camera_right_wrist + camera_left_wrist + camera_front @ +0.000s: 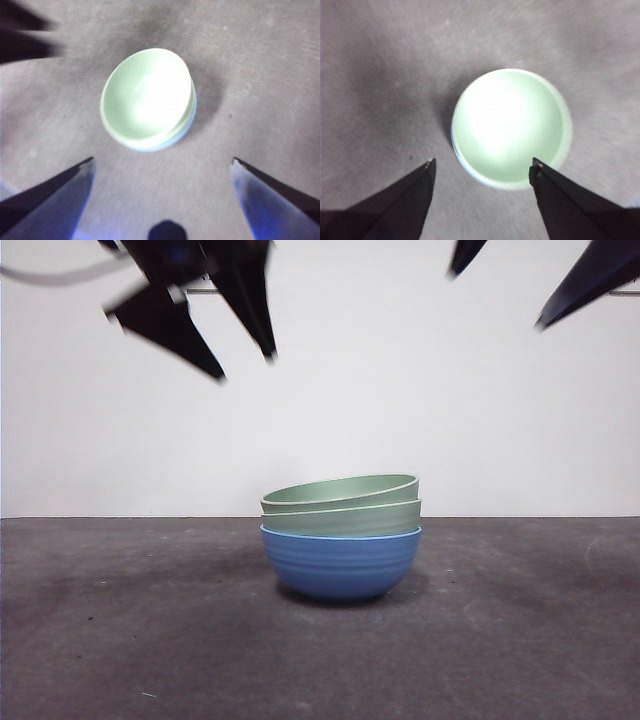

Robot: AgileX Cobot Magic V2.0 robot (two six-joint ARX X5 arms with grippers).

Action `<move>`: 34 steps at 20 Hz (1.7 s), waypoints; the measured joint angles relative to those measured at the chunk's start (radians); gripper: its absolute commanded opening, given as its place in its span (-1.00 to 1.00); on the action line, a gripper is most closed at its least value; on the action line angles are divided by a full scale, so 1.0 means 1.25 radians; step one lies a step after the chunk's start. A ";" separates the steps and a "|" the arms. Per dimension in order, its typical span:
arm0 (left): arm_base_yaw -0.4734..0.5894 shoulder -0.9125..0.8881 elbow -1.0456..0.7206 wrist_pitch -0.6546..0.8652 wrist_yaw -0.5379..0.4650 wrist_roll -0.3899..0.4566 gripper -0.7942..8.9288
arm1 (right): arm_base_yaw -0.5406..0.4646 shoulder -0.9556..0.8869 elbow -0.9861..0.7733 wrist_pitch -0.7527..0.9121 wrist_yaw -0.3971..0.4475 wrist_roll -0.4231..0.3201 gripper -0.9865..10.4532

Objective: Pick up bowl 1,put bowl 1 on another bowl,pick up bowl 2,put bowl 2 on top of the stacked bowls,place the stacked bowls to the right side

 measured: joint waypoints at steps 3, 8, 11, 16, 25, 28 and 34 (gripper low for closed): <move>0.000 -0.125 0.000 -0.060 0.000 0.016 -0.18 | -0.005 0.122 0.000 0.087 -0.002 0.010 -0.02; 0.000 -0.289 0.000 -0.150 0.000 0.023 -0.18 | -0.036 0.314 0.000 0.207 -0.043 0.044 -0.02; 0.000 -0.348 0.000 -0.184 0.000 0.023 -0.18 | -0.055 0.396 0.000 0.253 -0.059 0.067 -0.02; 0.000 -0.373 0.000 -0.210 0.000 0.023 -0.18 | -0.063 0.475 0.000 0.280 -0.107 0.092 -0.07; 0.000 -0.373 0.000 -0.209 -0.002 0.023 -0.18 | -0.062 0.504 0.001 0.286 -0.123 0.099 -0.83; 0.000 -0.373 0.000 -0.208 -0.002 0.023 -0.18 | -0.063 0.502 0.005 0.293 -0.142 0.102 -0.85; 0.000 -0.373 0.000 -0.208 -0.002 0.023 -0.18 | -0.063 0.492 0.005 0.280 -0.143 0.101 -0.85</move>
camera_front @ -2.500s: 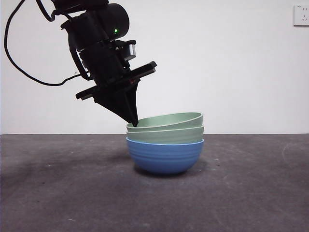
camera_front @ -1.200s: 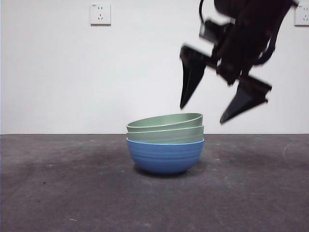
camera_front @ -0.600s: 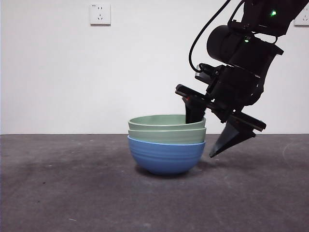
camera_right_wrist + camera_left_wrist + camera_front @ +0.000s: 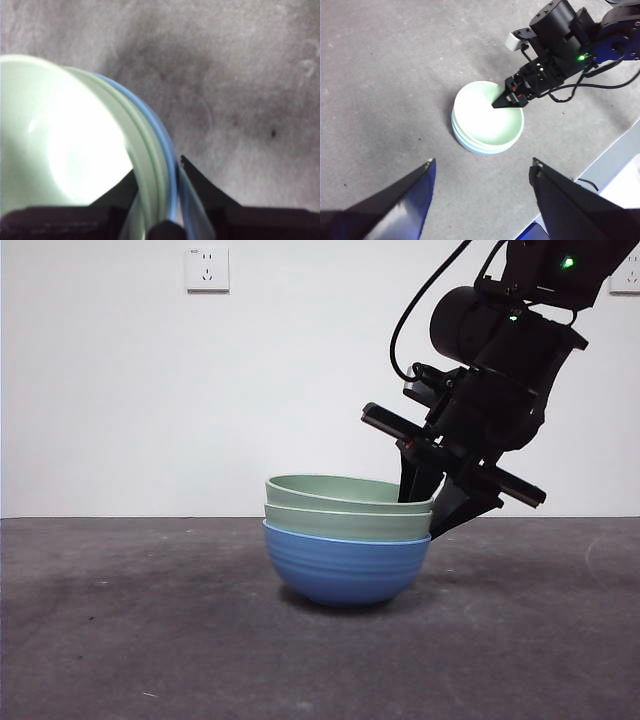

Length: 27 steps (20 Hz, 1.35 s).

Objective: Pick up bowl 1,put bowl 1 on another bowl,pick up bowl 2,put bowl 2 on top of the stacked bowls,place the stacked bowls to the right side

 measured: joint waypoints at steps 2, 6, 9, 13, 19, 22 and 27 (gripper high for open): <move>0.000 0.000 0.000 0.000 0.000 0.000 -0.18 | 0.000 -0.033 -0.002 -0.009 0.000 0.000 -0.85; 0.000 0.000 0.000 0.000 0.000 0.002 -0.18 | -0.042 -0.118 -0.002 0.000 0.000 0.000 -0.85; 0.000 0.000 0.000 0.000 0.000 0.002 -0.18 | -0.116 -0.123 -0.002 -0.013 0.005 -0.001 -0.85; 0.000 0.000 0.000 0.000 0.000 0.002 -0.18 | -0.208 -0.123 -0.002 -0.021 0.065 -0.028 -0.85; 0.000 0.000 0.000 0.000 0.000 0.002 -0.18 | -0.305 -0.093 -0.002 -0.025 0.067 -0.052 -0.85; 0.000 0.000 0.000 0.000 0.000 0.002 -0.18 | -0.318 -0.058 -0.002 -0.027 0.070 -0.060 -0.85; 0.000 0.000 0.000 0.000 0.000 0.002 -0.18 | -0.324 -0.028 -0.002 -0.027 0.066 -0.064 -0.85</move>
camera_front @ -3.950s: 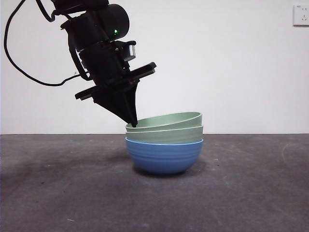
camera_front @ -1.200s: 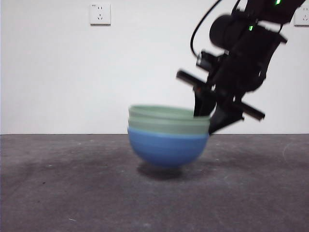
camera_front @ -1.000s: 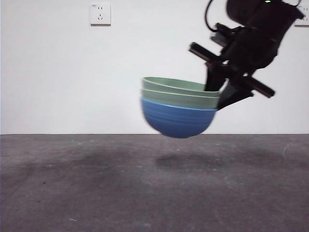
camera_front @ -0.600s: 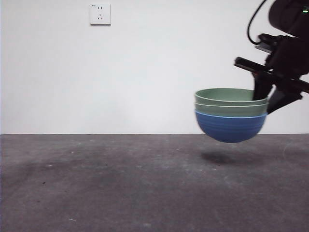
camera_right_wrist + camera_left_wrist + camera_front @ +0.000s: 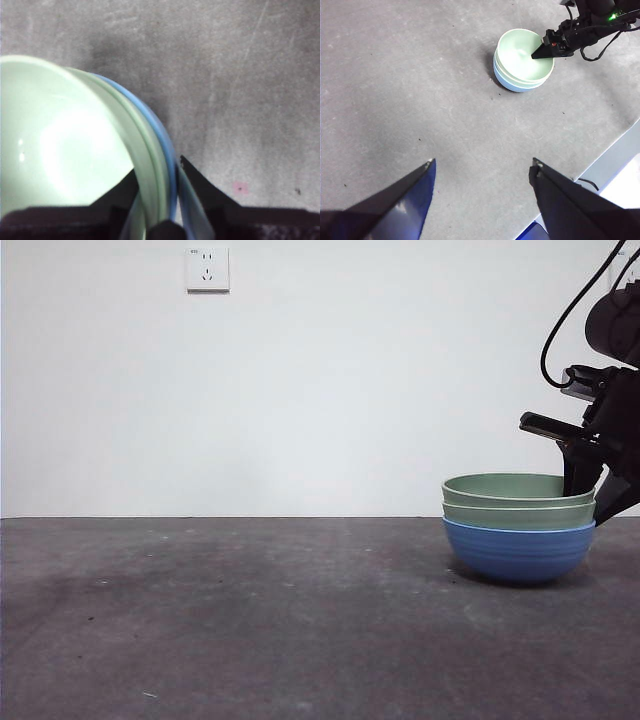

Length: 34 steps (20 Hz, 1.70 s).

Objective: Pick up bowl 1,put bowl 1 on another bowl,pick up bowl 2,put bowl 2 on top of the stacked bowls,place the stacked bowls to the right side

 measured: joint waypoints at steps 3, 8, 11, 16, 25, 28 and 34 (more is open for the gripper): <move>0.000 0.000 0.000 0.000 0.000 0.000 -0.18 | 0.000 0.001 0.000 0.000 -0.001 -0.006 -0.71; 0.000 0.000 0.000 0.000 0.000 0.000 -0.18 | 0.000 0.003 0.000 -0.010 -0.008 -0.015 -0.37; 0.000 0.000 0.000 0.000 0.000 0.000 -0.18 | 0.000 0.004 0.000 -0.009 -0.008 -0.018 -0.37; 0.000 0.008 0.000 0.000 0.000 0.000 -0.18 | -0.001 -0.031 0.000 -0.031 -0.027 -0.021 -0.37; 0.000 0.011 0.000 0.000 0.000 0.034 -0.18 | 0.007 -0.345 0.008 -0.330 -0.008 -0.094 -0.38; 0.000 0.011 0.000 0.000 0.000 0.041 -0.18 | 0.045 -0.439 0.008 -0.445 -0.008 -0.112 -0.39; 0.000 0.012 0.000 -0.007 0.000 0.043 -0.37 | 0.079 -0.560 0.008 -0.624 -0.008 -0.125 -0.79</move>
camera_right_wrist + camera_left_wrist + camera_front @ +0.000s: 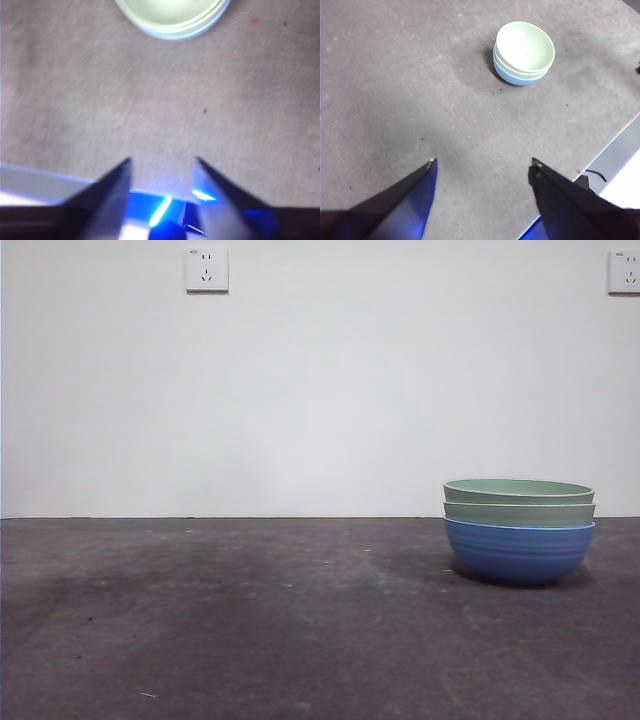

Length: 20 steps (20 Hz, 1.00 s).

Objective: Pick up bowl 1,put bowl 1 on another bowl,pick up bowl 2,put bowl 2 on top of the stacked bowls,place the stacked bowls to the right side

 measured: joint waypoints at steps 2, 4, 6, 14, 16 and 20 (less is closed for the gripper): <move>0.000 0.000 0.000 -0.009 0.000 0.001 -0.89 | 0.001 -0.024 0.000 -0.005 0.000 -0.013 -0.85; 0.000 0.000 0.000 -0.009 0.000 0.006 -0.85 | 0.001 -0.036 0.000 -0.005 0.000 -0.019 -0.85; 0.000 0.000 0.000 -0.013 0.000 0.006 -0.85 | 0.001 -0.036 0.000 -0.005 0.000 -0.021 -0.85; 0.000 0.000 0.000 -0.013 0.000 0.006 -0.84 | 0.000 -0.035 0.000 -0.004 0.001 -0.021 -0.82; 0.000 0.000 0.000 -0.013 0.000 0.006 -0.84 | 0.000 -0.035 0.000 -0.004 0.001 -0.021 -0.82; -0.003 0.000 0.000 -0.013 0.000 0.006 -0.84 | 0.000 -0.035 0.000 -0.004 0.001 -0.021 -0.82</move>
